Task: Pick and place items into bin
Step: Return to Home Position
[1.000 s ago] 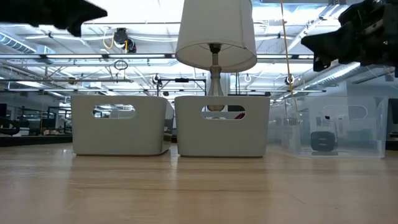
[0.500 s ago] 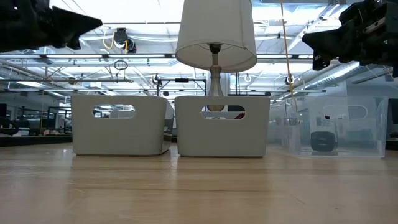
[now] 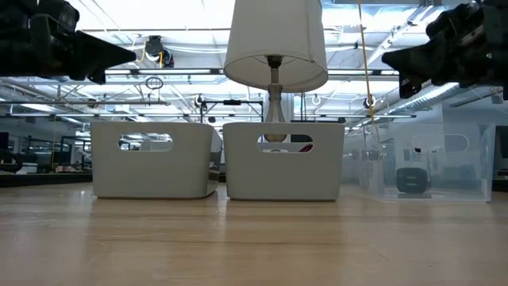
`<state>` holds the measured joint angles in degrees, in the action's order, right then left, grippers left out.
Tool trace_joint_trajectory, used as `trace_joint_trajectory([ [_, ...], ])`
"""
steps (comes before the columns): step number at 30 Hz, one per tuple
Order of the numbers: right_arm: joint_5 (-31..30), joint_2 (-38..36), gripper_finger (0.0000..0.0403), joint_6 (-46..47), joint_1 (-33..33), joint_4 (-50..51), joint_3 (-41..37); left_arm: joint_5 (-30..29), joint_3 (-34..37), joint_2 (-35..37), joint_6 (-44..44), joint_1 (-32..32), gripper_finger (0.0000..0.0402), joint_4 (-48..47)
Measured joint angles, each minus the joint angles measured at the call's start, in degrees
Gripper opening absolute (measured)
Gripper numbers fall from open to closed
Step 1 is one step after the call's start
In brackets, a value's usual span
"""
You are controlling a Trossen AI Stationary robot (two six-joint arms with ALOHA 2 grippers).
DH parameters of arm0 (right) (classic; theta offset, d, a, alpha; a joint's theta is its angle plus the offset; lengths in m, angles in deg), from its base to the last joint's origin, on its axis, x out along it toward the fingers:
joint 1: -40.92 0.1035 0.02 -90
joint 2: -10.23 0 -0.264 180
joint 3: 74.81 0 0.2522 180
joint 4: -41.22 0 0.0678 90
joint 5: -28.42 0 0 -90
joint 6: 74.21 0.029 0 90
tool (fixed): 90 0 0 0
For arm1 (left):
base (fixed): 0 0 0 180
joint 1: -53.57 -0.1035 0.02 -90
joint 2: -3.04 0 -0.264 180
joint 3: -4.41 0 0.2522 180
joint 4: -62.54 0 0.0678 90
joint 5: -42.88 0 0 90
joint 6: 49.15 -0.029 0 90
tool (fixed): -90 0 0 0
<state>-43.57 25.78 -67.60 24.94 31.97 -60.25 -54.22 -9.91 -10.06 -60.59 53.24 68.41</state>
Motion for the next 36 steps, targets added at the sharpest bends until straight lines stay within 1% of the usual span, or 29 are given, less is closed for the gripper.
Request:
trace_joint_trajectory([
  [4,-0.93,0.72,0.0000,0.89,4.01,-0.30,0.00,-3.35,0.00,0.00,-0.11,2.12,0.0000,-0.06],
  [7,-8.42,1.23,0.0000,0.40,9.26,-0.04,0.00,-6.82,0.00,0.00,-0.44,4.50,0.0000,-0.18],
  [9,-11.97,1.27,0.0000,-1.69,13.10,-0.54,0.00,-8.58,0.00,0.00,-1.02,6.19,0.0000,-0.21],
  [12,-13.91,1.20,0.0000,-5.53,17.87,-3.35,0.00,-11.14,-0.02,-0.01,-1.76,8.63,0.0000,-1.24],
  [14,-15.04,1.07,0.0000,-8.30,19.66,-4.00,0.00,-12.60,-0.02,0.00,-1.98,9.90,0.0000,-1.97],
  [18,-14.92,1.10,0.0000,-11.18,20.17,-1.98,0.00,-12.99,-0.02,-0.02,-2.34,10.99,0.0000,-3.12],
  [21,-14.69,1.10,0.0000,-11.22,20.10,-2.01,0.00,-13.98,-0.02,0.00,-1.42,11.06,0.0000,-3.49],
  [23,-13.46,1.12,0.0000,-11.14,20.08,-1.98,0.00,-14.01,-0.02,-0.01,-0.97,11.02,0.0000,-4.18],
  [26,-13.45,1.12,0.0000,-9.52,20.08,-1.67,0.00,-14.02,-0.02,0.00,0.14,11.02,0.0000,-5.60],
  [28,-14.20,1.12,0.0000,-8.93,20.07,-1.08,0.00,-14.02,-0.02,-0.02,1.29,11.02,0.0000,-7.26],
  [33,-19.07,1.14,0.0000,-8.80,20.08,-0.86,0.00,-14.03,-0.04,-0.02,5.44,11.02,0.0000,-11.10],
  [36,-19.53,1.14,0.0000,-8.81,20.08,-0.83,0.00,-14.04,-0.04,0.00,7.42,11.02,0.0005,-11.85],
])
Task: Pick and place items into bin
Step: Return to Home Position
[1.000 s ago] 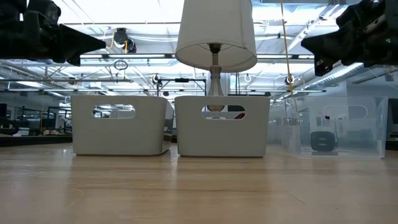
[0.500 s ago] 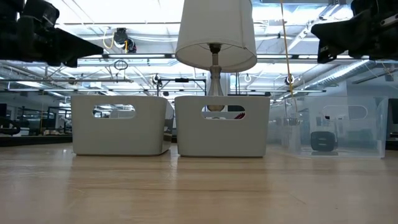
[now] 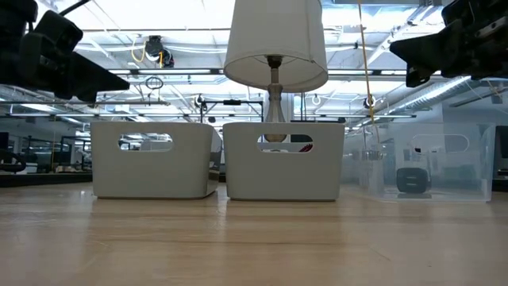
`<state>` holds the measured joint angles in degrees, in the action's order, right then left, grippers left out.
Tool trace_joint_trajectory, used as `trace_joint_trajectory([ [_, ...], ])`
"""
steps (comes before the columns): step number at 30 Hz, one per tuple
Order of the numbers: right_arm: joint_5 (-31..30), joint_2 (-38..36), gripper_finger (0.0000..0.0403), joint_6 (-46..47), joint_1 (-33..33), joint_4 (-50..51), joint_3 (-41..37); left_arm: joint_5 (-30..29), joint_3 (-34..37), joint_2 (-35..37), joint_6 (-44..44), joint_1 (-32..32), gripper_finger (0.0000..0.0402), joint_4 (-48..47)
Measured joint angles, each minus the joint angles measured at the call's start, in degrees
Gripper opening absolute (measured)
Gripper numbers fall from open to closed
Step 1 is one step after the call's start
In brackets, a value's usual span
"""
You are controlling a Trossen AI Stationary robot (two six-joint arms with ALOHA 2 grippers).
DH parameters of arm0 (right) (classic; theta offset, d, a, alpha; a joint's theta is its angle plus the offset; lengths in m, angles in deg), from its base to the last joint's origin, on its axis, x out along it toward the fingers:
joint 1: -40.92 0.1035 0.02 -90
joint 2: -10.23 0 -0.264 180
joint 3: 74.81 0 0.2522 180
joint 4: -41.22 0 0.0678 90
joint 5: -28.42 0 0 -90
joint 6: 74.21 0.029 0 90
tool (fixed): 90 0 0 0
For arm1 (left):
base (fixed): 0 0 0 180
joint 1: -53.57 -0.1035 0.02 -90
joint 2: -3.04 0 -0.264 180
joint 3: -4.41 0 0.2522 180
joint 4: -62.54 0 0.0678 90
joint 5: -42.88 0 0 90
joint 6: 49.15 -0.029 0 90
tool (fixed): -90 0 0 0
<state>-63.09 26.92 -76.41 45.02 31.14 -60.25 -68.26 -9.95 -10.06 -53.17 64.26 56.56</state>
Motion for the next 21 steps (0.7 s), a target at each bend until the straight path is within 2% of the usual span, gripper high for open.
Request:
trace_joint_trajectory([
  [8,0.02,0.00,0.0000,0.00,0.00,0.09,0.00,0.00,0.00,-0.02,0.02,0.00,0.0028,-0.77],
  [21,0.04,0.00,0.0000,0.00,0.00,0.11,0.00,0.00,0.00,-0.01,-0.16,0.00,0.0032,-0.71],
])
